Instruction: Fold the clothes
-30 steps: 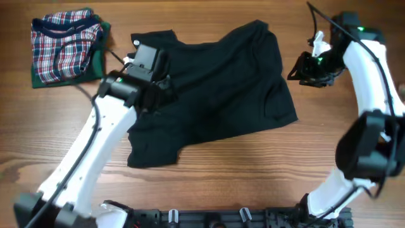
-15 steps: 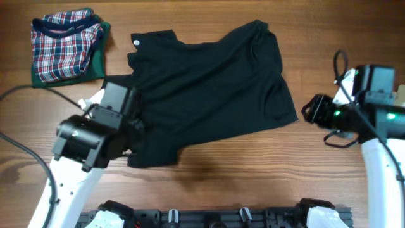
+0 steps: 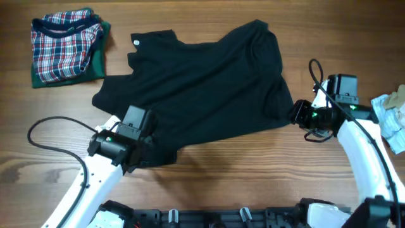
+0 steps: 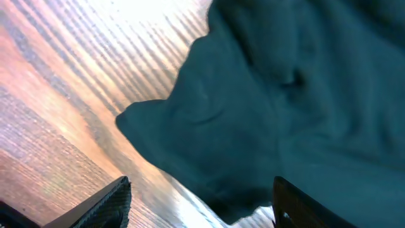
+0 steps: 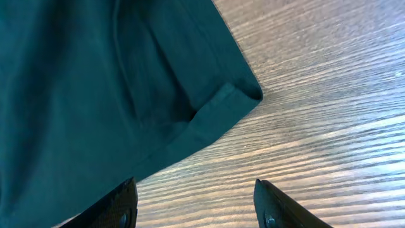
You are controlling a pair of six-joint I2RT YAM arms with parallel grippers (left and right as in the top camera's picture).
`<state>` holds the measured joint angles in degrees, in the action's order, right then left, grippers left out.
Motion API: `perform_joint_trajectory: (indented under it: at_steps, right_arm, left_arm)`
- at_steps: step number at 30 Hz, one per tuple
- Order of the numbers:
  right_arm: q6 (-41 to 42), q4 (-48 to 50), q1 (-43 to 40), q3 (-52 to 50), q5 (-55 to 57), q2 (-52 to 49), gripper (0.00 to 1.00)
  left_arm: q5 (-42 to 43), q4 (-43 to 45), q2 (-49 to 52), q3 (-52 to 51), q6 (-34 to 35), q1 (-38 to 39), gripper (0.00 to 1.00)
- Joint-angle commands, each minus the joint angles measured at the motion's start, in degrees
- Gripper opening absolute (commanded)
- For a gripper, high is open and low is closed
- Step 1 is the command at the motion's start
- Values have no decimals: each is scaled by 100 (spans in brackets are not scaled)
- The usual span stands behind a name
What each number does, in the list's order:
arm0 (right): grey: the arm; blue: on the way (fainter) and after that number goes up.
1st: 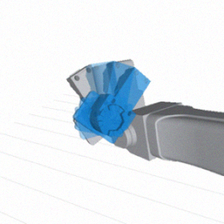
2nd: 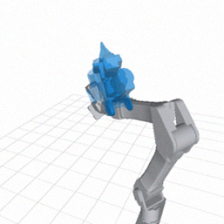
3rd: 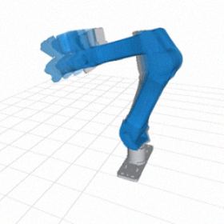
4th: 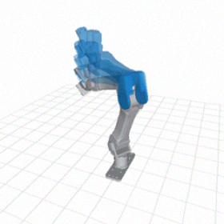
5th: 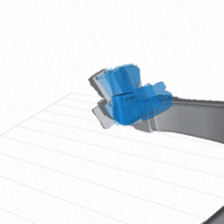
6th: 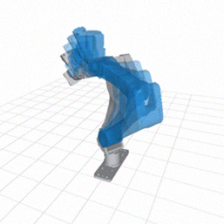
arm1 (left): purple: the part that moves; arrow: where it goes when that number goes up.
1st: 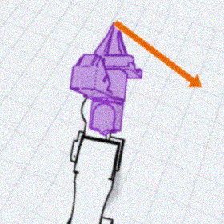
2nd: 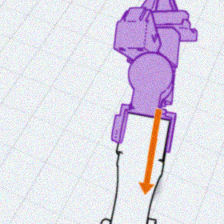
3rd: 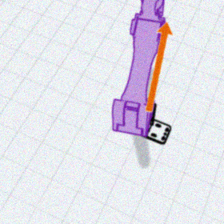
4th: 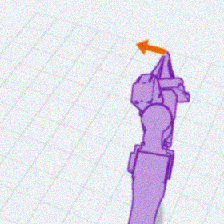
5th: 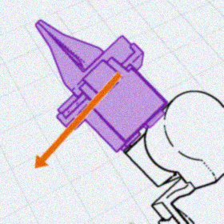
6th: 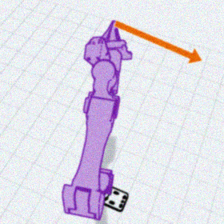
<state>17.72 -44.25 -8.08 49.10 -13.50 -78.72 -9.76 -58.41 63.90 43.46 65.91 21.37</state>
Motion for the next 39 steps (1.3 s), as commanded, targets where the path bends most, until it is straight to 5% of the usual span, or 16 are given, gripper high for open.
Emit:
perform_joint_trajectory:
  at_steps: [1,14,23,26,29,39]
  right_arm:
    - [-127,98,-4,-7,-94,-461,60]
    - [-315,282,-4,-7,-356,-1056,60]
    - [-315,111,-4,-7,-376,-1056,59]
    - [-315,70,-4,-7,-376,-1056,59]
    - [-319,22,-4,-7,-372,-1056,59]
    - [-428,570,-2,-7,-2,-1099,54]
  left_arm:
    - [-15,11,-13,-168,35,-22,72]
    - [87,929,232,-1255,533,-28,64]
    - [133,1886,1613,-1327,673,-28,60]
    - [90,1930,1746,-1327,684,-28,42]
    - [66,1947,1755,-1327,684,-28,4]
    - [70,2247,1755,-1327,682,-28,4]
